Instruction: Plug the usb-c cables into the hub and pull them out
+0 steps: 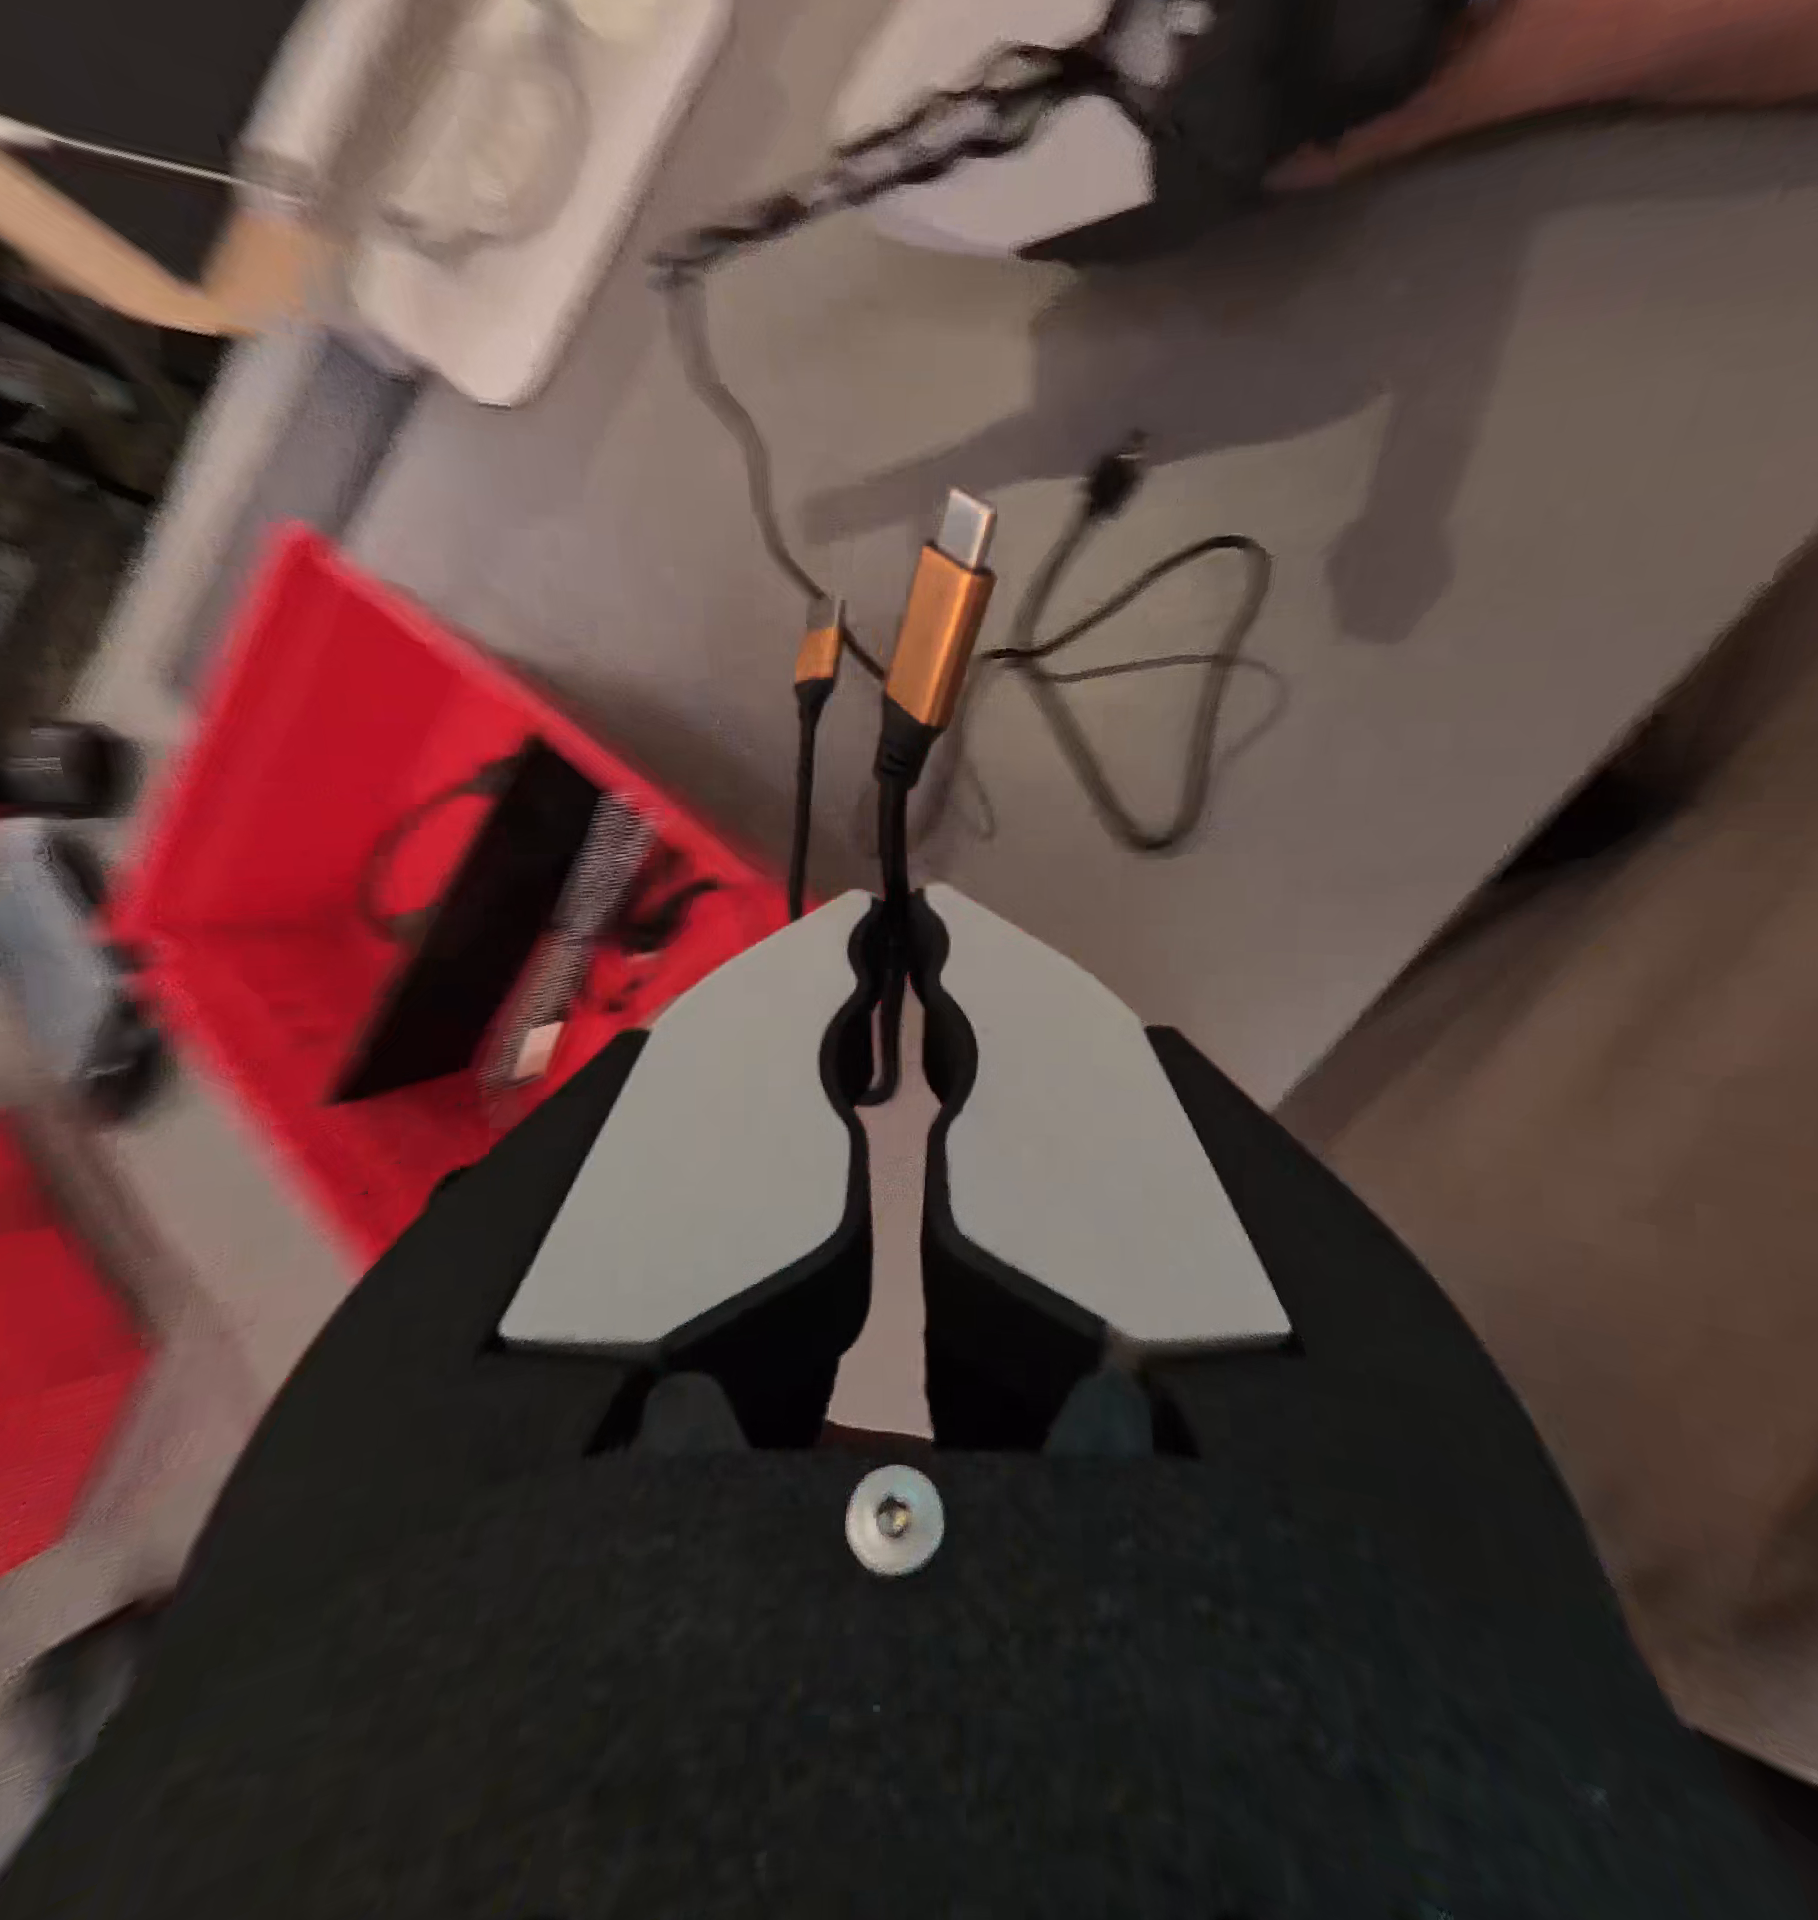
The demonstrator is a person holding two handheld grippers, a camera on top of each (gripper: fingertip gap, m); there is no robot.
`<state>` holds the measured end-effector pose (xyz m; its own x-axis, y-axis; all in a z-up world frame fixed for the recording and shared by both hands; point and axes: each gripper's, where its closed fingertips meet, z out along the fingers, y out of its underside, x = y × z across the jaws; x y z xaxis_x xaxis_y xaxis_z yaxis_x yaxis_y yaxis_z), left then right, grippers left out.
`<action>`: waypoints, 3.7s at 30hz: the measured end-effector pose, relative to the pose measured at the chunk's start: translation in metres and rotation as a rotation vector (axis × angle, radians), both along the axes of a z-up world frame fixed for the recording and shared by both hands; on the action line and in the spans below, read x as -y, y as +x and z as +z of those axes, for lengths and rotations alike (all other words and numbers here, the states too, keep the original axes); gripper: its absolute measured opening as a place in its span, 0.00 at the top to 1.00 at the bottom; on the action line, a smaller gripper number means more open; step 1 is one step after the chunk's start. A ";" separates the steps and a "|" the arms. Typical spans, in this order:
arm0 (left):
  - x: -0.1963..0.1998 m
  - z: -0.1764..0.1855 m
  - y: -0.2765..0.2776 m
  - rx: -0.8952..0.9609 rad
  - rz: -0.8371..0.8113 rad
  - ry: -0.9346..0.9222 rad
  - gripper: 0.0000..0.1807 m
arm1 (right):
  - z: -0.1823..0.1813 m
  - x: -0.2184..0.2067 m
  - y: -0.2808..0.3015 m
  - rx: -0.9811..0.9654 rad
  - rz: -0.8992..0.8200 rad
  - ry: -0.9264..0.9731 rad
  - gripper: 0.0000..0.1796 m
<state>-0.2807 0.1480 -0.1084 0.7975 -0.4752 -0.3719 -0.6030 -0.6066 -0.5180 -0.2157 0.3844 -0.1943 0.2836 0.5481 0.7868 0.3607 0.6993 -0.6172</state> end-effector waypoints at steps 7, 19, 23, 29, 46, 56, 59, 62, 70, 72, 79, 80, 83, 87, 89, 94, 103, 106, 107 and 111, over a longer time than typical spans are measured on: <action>-0.039 -0.103 0.072 0.217 -0.023 -0.191 0.98 | -0.012 0.012 -0.009 0.122 0.012 0.130 0.95; -0.070 -0.175 0.102 0.431 -0.104 -0.349 0.98 | -0.021 0.046 -0.015 0.151 0.177 0.142 0.95; -0.075 -0.165 0.106 0.492 -0.189 -0.257 0.98 | -0.020 0.045 -0.015 0.142 0.181 0.119 0.95; -0.082 -0.158 0.109 0.540 -0.296 -0.184 0.92 | -0.023 0.045 -0.017 0.152 0.177 0.124 0.95; -0.094 -0.170 0.110 0.511 -0.155 -0.132 0.98 | -0.023 0.045 -0.018 0.160 0.179 0.124 0.95; -0.115 -0.114 0.037 0.365 0.025 0.100 0.99 | -0.021 0.038 -0.016 0.198 0.116 0.181 0.95; -0.120 -0.116 0.024 0.314 0.086 0.096 0.99 | -0.021 0.039 -0.018 0.231 0.084 0.239 0.95; -0.124 -0.116 0.027 0.310 0.094 0.105 0.99 | -0.024 0.043 -0.021 0.271 0.070 0.292 0.95; -0.125 -0.117 0.030 0.263 0.107 0.099 0.98 | -0.031 0.050 -0.024 0.323 0.061 0.346 0.95; -0.125 -0.117 0.030 0.270 0.113 0.094 0.98 | -0.032 0.051 -0.026 0.323 0.062 0.349 0.95; -0.122 -0.118 0.022 0.269 0.134 0.078 0.99 | -0.034 0.052 -0.027 0.324 0.065 0.354 0.95; -0.121 -0.119 0.022 0.268 0.133 0.072 0.98 | -0.034 0.052 -0.027 0.325 0.065 0.355 0.95; -0.120 -0.121 0.026 0.270 0.120 0.062 0.99 | -0.035 0.052 -0.027 0.330 0.063 0.359 0.95; -0.119 -0.123 0.032 0.257 0.100 0.047 0.99 | -0.036 0.052 -0.028 0.335 0.063 0.361 0.95; -0.119 -0.124 0.033 0.256 0.100 0.048 0.99 | -0.037 0.052 -0.028 0.337 0.063 0.356 0.95; -0.119 -0.124 0.034 0.267 0.103 0.046 0.98 | -0.038 0.051 -0.028 0.342 0.064 0.358 0.95; -0.118 -0.124 0.035 0.270 0.100 0.047 0.99 | -0.039 0.052 -0.028 0.349 0.061 0.364 0.95; -0.118 -0.125 0.037 0.268 0.095 0.043 0.99 | -0.040 0.052 -0.028 0.350 0.059 0.365 0.95; -0.118 -0.125 0.036 0.265 0.095 0.043 0.98 | -0.040 0.052 -0.029 0.350 0.059 0.365 0.95; -0.118 -0.125 0.034 0.270 0.105 0.042 0.98 | -0.040 0.052 -0.029 0.350 0.061 0.363 0.95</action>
